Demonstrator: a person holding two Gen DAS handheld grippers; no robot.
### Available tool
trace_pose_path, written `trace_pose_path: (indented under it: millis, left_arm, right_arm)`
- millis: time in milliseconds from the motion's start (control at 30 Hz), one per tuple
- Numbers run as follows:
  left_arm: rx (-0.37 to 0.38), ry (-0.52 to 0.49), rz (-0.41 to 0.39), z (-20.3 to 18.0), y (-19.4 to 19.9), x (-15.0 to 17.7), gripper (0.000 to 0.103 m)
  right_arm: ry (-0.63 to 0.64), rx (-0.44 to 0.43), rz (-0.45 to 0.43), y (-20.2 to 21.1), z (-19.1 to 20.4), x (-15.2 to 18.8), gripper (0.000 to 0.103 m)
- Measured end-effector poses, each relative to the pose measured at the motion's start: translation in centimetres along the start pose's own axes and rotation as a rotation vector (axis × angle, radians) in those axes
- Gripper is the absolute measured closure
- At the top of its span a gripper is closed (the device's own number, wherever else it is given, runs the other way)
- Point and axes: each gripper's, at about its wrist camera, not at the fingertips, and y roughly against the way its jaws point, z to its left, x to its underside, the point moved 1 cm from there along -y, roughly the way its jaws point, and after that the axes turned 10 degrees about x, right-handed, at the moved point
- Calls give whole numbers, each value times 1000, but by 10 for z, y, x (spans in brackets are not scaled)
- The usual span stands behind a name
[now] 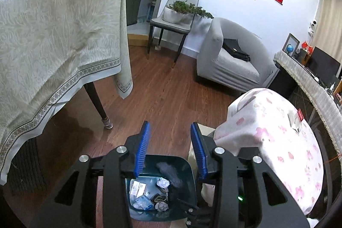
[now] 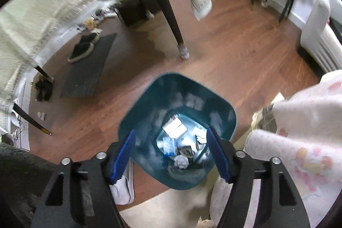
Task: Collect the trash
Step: 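Move both tools back over the table toward the white lid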
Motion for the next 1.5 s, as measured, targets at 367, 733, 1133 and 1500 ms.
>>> trace_pose_path:
  millis: [367,733,1133,1500]
  left_arm:
    - [17,-30,-6,-30,-14,-5,60]
    - [61,-64,3,-75,-38,-6,53]
    - [132,-132,62,-142,-81,4,46]
    - [188,-227,101,-214,-116,18,36]
  right_arm:
    - [-75,17,-161,71,-45,-6,49]
    - [-173,71,-228,113,-109,19,53]
    - [-331,202,-275,154,-198,65,53]
    - [-444,349,-286,180,-261,117,53]
